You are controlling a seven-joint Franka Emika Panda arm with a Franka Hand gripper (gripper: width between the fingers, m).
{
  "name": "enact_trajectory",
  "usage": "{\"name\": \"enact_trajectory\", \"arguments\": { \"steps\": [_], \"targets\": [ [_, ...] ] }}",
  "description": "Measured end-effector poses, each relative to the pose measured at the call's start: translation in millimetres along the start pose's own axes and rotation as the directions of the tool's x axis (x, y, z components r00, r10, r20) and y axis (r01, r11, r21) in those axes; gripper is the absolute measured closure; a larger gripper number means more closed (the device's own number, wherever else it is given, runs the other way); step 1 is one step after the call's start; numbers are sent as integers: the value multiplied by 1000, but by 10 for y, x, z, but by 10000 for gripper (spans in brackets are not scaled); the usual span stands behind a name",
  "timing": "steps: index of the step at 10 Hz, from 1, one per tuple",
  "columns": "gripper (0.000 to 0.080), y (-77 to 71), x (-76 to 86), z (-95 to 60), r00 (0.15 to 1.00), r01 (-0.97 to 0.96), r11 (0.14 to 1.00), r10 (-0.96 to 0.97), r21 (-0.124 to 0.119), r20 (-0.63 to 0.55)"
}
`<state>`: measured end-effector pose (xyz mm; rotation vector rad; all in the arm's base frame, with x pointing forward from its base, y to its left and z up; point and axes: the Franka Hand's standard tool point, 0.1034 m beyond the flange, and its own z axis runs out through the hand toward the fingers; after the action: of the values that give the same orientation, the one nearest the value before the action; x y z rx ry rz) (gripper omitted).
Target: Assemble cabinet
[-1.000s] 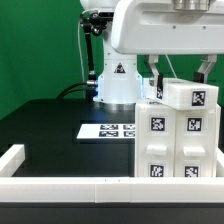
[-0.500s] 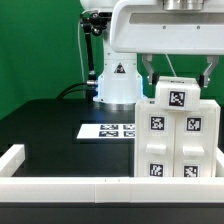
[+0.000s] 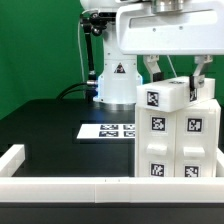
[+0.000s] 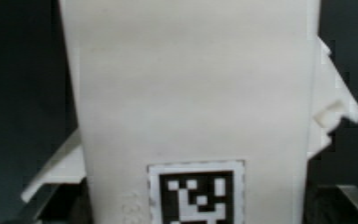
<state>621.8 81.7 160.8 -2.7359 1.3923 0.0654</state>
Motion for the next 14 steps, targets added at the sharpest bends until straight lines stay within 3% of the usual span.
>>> {"name": "enact_trajectory", "arguments": {
  "steps": [4, 5, 7, 9, 10, 11, 14],
  "targets": [
    [249, 4, -36, 22, 981, -193, 981, 193, -2, 3],
    [249, 39, -76, 24, 935, -353, 935, 353, 14, 14],
    [249, 19, -47, 6, 808, -589, 808, 589, 10, 23],
    [249, -5, -62, 8, 669, -743, 669, 743, 9, 32],
    [249, 0, -100, 15, 610, -793, 609, 792, 30, 38],
    [249, 7, -102, 10, 565, -825, 564, 824, 35, 43],
    [249, -15, -108, 2, 547, -837, 545, 836, 38, 53]
  ]
}}
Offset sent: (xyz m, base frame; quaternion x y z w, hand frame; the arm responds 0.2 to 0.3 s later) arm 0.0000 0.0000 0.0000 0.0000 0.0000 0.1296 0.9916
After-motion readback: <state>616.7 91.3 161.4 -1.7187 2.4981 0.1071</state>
